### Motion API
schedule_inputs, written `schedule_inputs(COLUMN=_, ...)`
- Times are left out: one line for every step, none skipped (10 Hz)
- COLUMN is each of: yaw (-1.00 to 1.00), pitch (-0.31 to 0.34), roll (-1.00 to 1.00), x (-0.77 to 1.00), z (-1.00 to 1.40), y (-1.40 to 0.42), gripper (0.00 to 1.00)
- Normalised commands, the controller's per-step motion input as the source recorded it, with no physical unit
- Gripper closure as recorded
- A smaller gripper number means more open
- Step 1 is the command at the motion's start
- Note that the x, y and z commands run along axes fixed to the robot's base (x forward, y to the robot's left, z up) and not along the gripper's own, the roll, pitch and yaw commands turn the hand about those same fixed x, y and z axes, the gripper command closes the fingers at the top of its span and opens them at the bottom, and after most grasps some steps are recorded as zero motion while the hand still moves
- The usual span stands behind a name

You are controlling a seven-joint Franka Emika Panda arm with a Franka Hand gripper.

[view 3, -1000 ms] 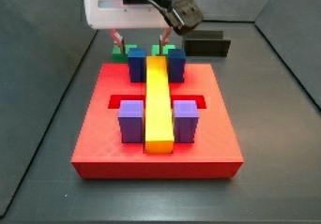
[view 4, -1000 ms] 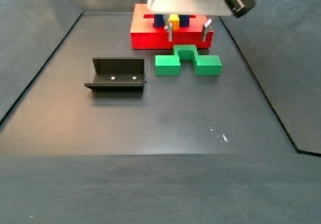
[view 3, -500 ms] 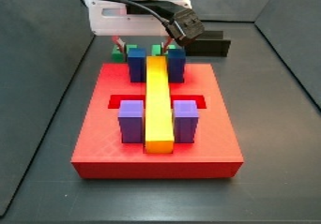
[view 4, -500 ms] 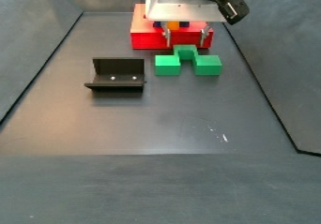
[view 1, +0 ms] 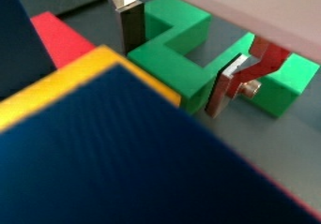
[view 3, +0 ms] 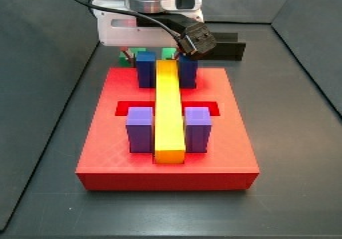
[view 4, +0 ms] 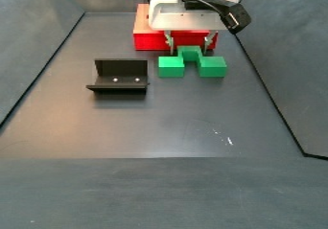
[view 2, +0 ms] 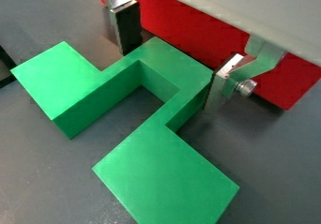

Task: Pick up the green object. Move up. Place the green object on the fixture. Regrasp the green object. Move to above the board. Insert the green object.
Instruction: Pick up the green object.

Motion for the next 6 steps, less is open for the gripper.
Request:
schedule_inputs(yaw=0.00, pitch=0.000, roll=0.00, x=0.00, z=0.00, y=0.00, gripper=0.00)
schedule_inputs(yaw=0.00, pitch=0.000, roll=0.00, x=0.00, z=0.00, y=0.00, gripper=1.00)
schedule_inputs(yaw=0.00, pitch=0.000, roll=0.00, x=0.00, z=0.00, y=0.00, gripper=1.00)
schedule_inputs(yaw=0.00, pitch=0.000, roll=0.00, x=0.00, z=0.00, y=0.00, gripper=1.00)
schedule_inputs(yaw=0.00, pitch=0.000, roll=0.00, x=0.00, z=0.00, y=0.00, gripper=1.00)
schedule_inputs(yaw=0.00, pitch=0.000, roll=0.00, x=0.00, z=0.00, y=0.00, gripper=1.00)
